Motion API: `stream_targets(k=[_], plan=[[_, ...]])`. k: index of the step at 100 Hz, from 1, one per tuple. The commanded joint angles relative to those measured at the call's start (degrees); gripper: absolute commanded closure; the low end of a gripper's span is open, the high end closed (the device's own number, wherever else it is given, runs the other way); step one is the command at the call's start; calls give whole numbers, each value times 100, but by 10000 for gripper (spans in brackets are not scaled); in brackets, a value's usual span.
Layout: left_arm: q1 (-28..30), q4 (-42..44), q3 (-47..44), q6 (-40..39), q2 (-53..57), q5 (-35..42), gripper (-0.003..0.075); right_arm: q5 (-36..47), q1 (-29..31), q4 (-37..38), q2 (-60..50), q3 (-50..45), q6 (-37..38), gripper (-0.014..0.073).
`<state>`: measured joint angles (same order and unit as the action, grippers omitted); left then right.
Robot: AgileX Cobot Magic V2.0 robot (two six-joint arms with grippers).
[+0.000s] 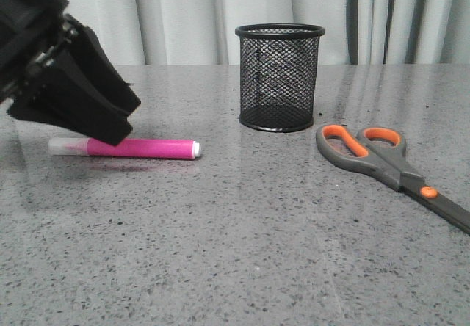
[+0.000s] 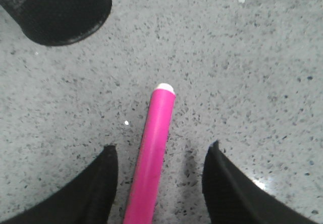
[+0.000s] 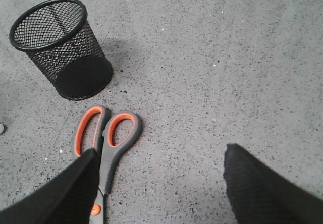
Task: Put pen and scissors into bin
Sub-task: 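Lower the left gripper onto the pink marker and close on it, then lift the pink marker with the left gripper toward the mesh cup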
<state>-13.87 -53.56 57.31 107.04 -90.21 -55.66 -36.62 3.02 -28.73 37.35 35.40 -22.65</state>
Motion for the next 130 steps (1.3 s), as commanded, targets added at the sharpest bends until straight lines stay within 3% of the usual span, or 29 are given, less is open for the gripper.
stream_targets(k=[1,45,54,73,92,112,130], plan=[[-42,-296,181,121,67,-24,365,299,6,-60,35,222,-84,120],[-42,-280,200,143,-306,214,377,290,6,-60,35,222,-84,120],[-42,-280,200,143,-306,223,457,290,6,-60,35,222,-84,120],[-42,-280,200,-182,-306,223,731,290,6,-60,35,222,-84,120],[-42,-304,622,-542,-224,-341,740,290,6,-60,35,222,-84,120],[-42,-1420,1338,-945,279,-452,740,290,6,-60,35,222,-84,120],[-353,-3325,1569,-1074,386,555,740,290,6,-60,35,222,-84,120]])
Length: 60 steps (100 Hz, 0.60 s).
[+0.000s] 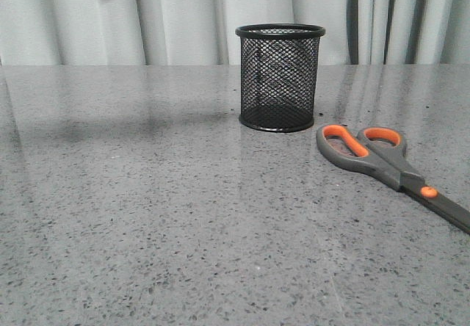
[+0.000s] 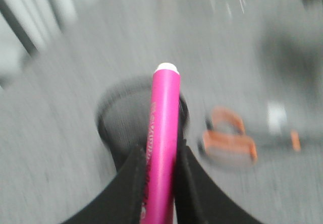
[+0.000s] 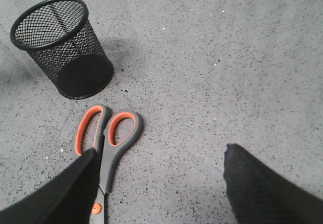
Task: Put pen and scissors into bin
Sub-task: 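Lift the pink marker with the left gripper toward the mesh cup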
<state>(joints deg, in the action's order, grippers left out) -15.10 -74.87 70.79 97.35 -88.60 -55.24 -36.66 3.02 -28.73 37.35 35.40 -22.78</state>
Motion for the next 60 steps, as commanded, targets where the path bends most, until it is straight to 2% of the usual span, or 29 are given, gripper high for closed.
stream_targets(k=[1,9,18,38,60], plan=[[-289,-1233,233,-105,211,577,740,294,6,-60,35,222,-71,120],[-646,-1512,266,-55,120,1352,740,294,6,-60,35,222,-71,120],[-1051,-1636,375,159,-110,1845,740,294,6,-70,35,222,-71,120],[-1528,-1705,915,198,-882,1990,740,275,6,-70,35,222,-71,120],[-1664,-1705,1438,198,-1453,2018,739,266,6,-70,35,222,-71,120]])
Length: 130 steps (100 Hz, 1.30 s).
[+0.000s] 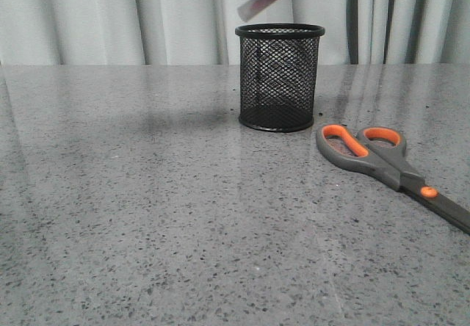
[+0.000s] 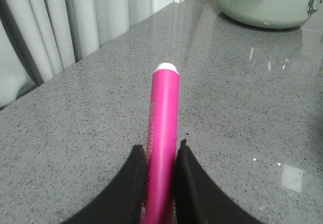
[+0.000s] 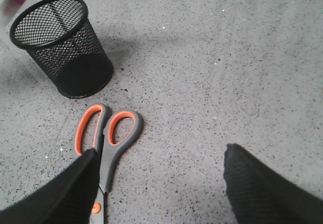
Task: Put pen and scissors into bin
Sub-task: 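Lift the pink marker with the left gripper toward the mesh cup, then drop the pink marker into the mesh cup and withdraw left gripper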
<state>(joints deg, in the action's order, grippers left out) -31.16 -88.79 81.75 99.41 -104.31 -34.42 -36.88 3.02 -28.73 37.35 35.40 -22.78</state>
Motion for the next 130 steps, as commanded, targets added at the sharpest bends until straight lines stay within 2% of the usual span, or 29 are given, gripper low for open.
stream_targets(k=[1,39,51,68,77,95,100,104,107,114,130], plan=[[-58,-313,352,-9,118,-64,739,288,6,-70,35,222,-71,120],[-58,-458,489,5,-64,-112,724,288,6,-70,35,222,-71,120],[-58,-458,489,5,-64,-111,608,288,6,-70,35,222,-71,120],[-34,-534,489,5,-64,-111,366,288,6,-70,35,222,-71,120],[55,-561,489,-61,-10,-137,328,299,6,-70,35,222,-71,120],[477,-525,489,-143,264,-623,347,457,6,-70,35,222,-71,120],[627,-418,489,-369,379,-724,397,527,6,-100,35,222,-71,120],[760,-194,489,-581,498,-785,468,538,6,-195,35,222,-71,120],[857,29,489,-847,588,-846,528,538,6,-284,35,222,-71,120],[1095,757,489,-1471,829,-967,728,551,6,-489,35,222,-71,120],[1517,2393,345,-2509,1507,-999,740,585,6,-668,35,222,-71,120]])
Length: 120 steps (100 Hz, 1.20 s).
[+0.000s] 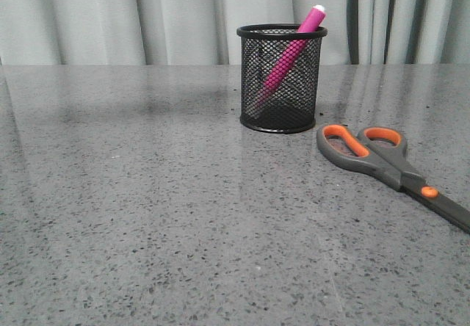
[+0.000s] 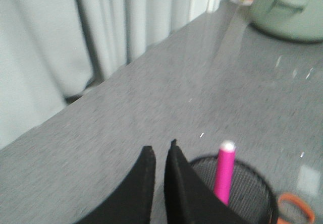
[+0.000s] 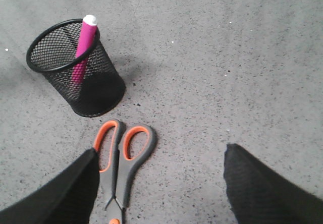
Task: Put pen and scissors into bin
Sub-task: 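Drop the pink marker into the mesh cup and withdraw left gripper, then lower the right gripper onto the scissors handle and close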
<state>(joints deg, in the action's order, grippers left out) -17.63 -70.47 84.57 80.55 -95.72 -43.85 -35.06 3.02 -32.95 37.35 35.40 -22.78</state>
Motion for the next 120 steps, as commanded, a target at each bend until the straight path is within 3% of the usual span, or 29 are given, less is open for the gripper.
stream_targets(k=[1,12,24,33,48,66,88,105,120], plan=[[177,654,41,-681,689,-12,740,416,6,-263,35,222,-71,120],[372,898,-613,-892,1487,591,740,392,6,-376,35,222,-87,120],[547,898,-1762,-1385,2533,1759,740,165,6,-595,51,222,-458,120],[659,730,-2691,-1396,3296,2422,740,-190,4,-859,155,230,-1127,120],[755,487,-3769,-1386,4196,3159,739,-438,4,-912,351,230,-1212,120],[755,464,-4421,-1386,4744,3174,739,-957,4,-965,732,266,-1370,120],[755,464,-4509,-1386,4786,3097,739,-1501,-209,-722,1407,747,-1435,120],[755,464,-4509,-1386,4786,3097,739,-1691,-535,-418,1776,1246,-1040,120],[755,464,-4509,-1386,4786,3097,739,-1853,-960,599,2096,1742,-140,142]])
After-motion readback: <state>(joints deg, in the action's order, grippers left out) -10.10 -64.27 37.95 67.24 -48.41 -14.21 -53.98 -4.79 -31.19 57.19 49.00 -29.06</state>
